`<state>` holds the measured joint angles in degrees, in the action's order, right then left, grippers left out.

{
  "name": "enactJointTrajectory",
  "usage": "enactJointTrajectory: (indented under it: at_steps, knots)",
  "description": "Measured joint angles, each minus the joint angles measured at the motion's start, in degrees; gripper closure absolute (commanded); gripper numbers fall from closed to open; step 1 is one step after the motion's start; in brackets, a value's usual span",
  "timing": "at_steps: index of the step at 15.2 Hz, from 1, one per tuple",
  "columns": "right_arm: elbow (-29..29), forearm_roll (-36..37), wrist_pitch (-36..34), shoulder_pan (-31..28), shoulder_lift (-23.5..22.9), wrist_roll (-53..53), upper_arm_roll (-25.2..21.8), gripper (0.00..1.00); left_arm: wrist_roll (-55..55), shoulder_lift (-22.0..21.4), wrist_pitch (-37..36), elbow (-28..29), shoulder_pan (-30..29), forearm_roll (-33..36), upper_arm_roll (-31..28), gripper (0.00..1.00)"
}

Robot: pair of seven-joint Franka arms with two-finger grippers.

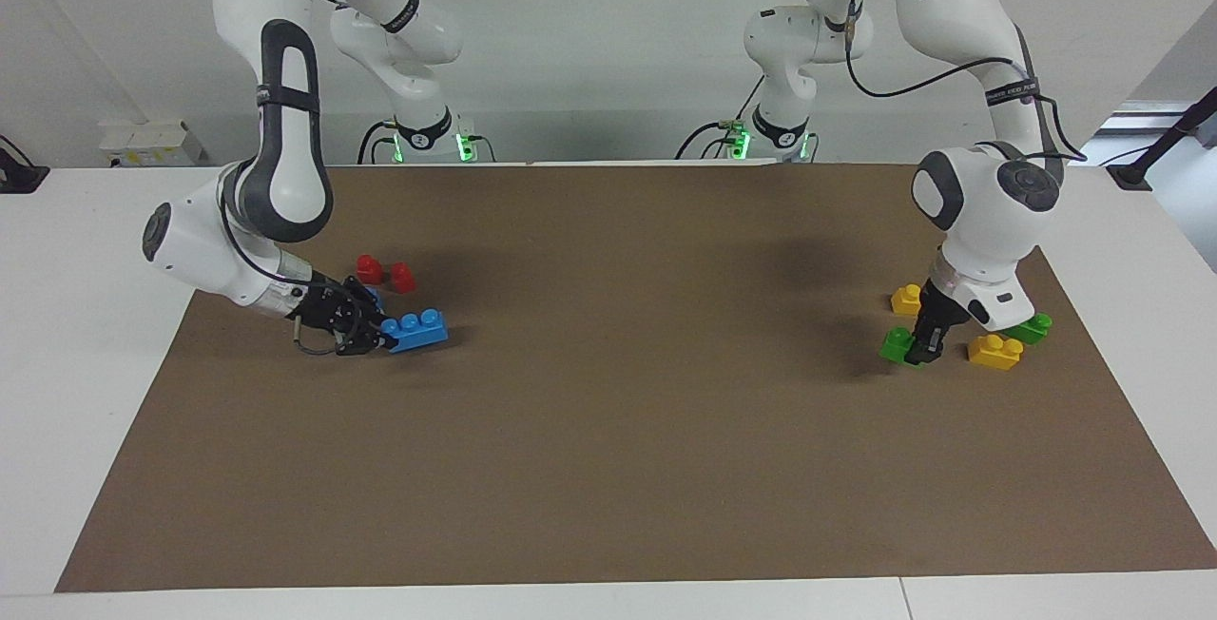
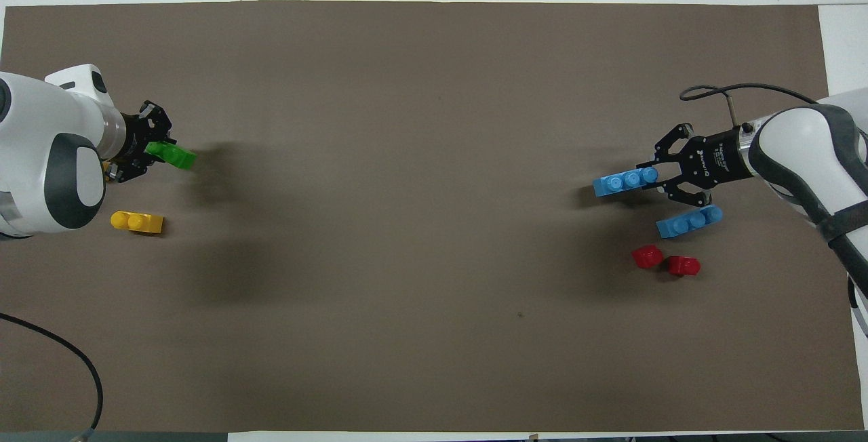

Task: Remove green block with left arm and hold with right
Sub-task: 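Set the green brick near the yellow bricks while the right gripper sets blue down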

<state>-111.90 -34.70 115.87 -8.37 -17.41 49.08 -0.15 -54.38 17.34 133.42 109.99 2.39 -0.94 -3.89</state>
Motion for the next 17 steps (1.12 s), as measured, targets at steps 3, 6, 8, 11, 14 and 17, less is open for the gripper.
enactJointTrajectory:
  at_steps: [3,6,8,11,14,17]
  knots:
    - [-1.2,0.0,1.4,-0.3,0.0,-1.4,0.0,1.0,3.2,2.9,0.1,-1.1,-0.7,0.0,0.0,1.0]
    - [-1.9,0.0,2.1,-0.3,0.0,-2.0,0.2,1.0,3.8,4.2,0.6,-1.9,-1.3,-0.2,0.1,1.0]
    - [-2.3,0.0,2.7,-0.3,0.0,-2.0,0.1,1.0,4.7,4.4,1.3,-2.1,-1.6,-0.2,0.1,0.0]
    - [-3.5,0.0,4.8,-0.3,0.0,-2.0,0.2,1.0,6.2,4.8,1.6,-2.8,-1.7,-0.2,0.2,0.0]
    - [-4.2,0.0,6.0,-0.3,0.0,-2.0,0.2,1.0,6.6,4.7,1.5,-5.2,-1.6,-0.2,0.9,0.0]
    - [-4.4,0.0,6.1,-0.3,0.0,-2.0,0.3,0.28,9.2,3.4,-1.7,-8.2,-1.4,-0.2,1.1,0.0]
